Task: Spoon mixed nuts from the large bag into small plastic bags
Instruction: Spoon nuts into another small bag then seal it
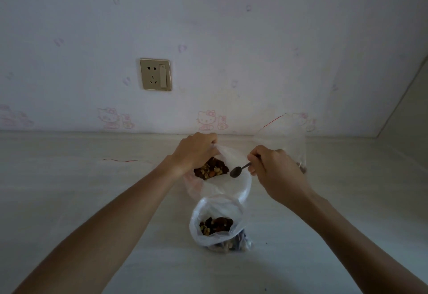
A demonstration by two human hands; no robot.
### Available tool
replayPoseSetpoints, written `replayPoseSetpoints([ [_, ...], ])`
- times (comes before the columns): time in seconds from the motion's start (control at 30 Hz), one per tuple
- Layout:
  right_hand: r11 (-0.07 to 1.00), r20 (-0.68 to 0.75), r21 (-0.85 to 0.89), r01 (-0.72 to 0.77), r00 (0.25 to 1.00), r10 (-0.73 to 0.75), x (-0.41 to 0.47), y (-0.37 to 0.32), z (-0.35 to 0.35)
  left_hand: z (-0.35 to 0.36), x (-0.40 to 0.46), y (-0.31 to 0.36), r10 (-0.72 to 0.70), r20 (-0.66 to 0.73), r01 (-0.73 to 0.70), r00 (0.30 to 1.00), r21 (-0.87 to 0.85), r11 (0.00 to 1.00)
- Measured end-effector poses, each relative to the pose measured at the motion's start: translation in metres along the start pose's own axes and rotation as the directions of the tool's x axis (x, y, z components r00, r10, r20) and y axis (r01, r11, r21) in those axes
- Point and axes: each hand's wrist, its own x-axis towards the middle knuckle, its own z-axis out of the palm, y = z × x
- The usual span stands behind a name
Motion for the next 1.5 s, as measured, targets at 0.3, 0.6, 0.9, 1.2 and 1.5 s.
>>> replayPoseSetpoints([
  [0.3,0.996,-0.042,-0.046,0.074,0.996,-0.076,-0.003,-0.001,0.016,0.009,0.004,-0.013,-0.125,0.017,0.125,0.992,-0.29,0.949],
  [0.6,0.995,-0.075,0.02,0.099,0.992,-0.098,-0.004,0.003,0.024,0.01,0.004,-0.022,-0.353,0.095,0.365,0.931,-0.322,0.874],
  [0.9,0.983,-0.133,0.158,0.088,0.989,-0.067,-0.001,0.01,0.036,0.021,-0.006,-0.029,-0.284,-0.006,0.258,0.959,-0.402,0.879],
  [1.2,0.779,0.028,0.598,-0.186,0.977,0.212,0.014,0.023,0.054,0.028,-0.019,-0.031,-0.256,-0.108,0.149,0.961,-0.579,0.802],
  [1.5,0.598,0.154,0.737,-0.314,0.94,0.304,0.011,0.027,0.061,0.034,-0.016,-0.027,-0.241,-0.111,0.119,0.964,-0.632,0.766],
])
